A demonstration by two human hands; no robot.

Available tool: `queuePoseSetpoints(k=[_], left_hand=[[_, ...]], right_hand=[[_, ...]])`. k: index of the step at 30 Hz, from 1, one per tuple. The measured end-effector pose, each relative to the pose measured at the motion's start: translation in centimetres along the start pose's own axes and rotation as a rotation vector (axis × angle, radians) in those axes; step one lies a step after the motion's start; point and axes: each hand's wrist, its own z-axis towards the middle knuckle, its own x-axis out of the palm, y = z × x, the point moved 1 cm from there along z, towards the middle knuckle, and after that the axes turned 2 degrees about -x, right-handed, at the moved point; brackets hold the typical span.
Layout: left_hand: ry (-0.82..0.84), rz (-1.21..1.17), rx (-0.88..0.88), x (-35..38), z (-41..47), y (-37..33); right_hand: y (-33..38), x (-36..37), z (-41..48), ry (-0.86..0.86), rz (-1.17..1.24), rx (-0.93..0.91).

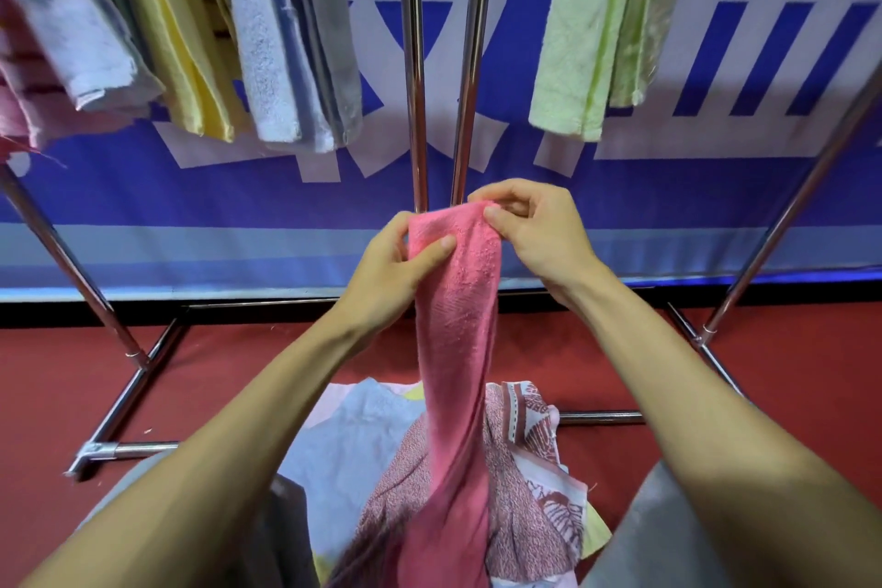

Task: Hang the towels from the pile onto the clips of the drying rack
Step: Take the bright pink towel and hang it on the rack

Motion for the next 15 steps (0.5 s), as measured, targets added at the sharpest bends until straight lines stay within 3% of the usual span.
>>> queuePoseSetpoints(k=[3, 8, 11, 15], left_hand=[[-0.038, 0.011, 0.098, -0.2, 0.6, -3.9], [-0.250, 0.069, 0.487, -0.2, 1.8, -14.6], [-0.226, 0.135, 0.536, 0.2, 2.1, -18.4], [-0.230, 0.210, 0.586, 0.1, 2.3, -21.3]], right_hand=[[4.1, -0.5, 1.5, -0.059, 0.017, -0.098], [12.9, -2.5, 3.7, -0.262, 0.025, -0.417], [15.9, -3.4, 4.8, -0.354, 0.068, -0.388], [18.2, -4.6, 5.2, -0.344, 0.171, -0.359]])
